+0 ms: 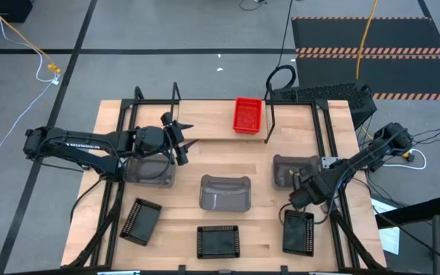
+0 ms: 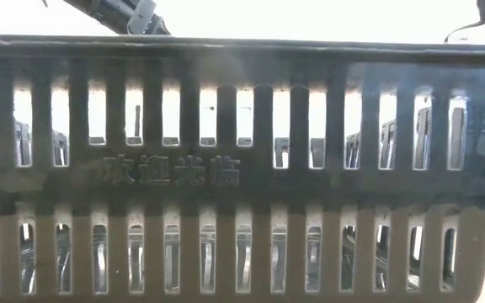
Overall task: Stack baskets on shelf by color
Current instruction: Put the right light black bin on the shelf
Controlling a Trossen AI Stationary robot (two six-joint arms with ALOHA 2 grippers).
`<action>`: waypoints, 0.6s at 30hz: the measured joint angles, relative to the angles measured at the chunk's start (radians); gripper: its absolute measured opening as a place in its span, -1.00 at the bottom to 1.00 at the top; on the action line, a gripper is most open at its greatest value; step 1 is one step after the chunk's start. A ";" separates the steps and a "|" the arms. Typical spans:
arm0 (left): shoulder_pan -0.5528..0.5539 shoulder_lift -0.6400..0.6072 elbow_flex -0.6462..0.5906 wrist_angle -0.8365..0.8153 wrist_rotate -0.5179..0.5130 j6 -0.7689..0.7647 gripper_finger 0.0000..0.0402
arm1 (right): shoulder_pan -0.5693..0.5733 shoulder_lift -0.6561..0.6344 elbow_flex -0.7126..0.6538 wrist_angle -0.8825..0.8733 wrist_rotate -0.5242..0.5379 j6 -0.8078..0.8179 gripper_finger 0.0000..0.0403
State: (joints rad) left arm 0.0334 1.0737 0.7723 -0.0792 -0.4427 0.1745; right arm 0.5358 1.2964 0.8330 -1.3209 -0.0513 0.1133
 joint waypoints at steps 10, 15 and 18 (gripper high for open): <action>0.000 0.000 0.000 0.003 0.000 -0.002 0.25 | -0.114 0.000 0.018 0.454 0.076 0.182 -0.94; 0.000 0.000 0.000 0.005 0.000 -0.001 0.25 | -0.205 0.001 0.020 0.505 0.100 0.222 -0.91; 0.000 0.000 0.000 0.002 0.000 0.000 0.25 | -0.251 0.001 0.019 0.508 0.093 0.295 -0.91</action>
State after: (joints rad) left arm 0.0334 1.0737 0.7723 -0.0768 -0.4431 0.1740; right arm 0.2844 1.2972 0.8520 -0.8130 0.0417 0.4088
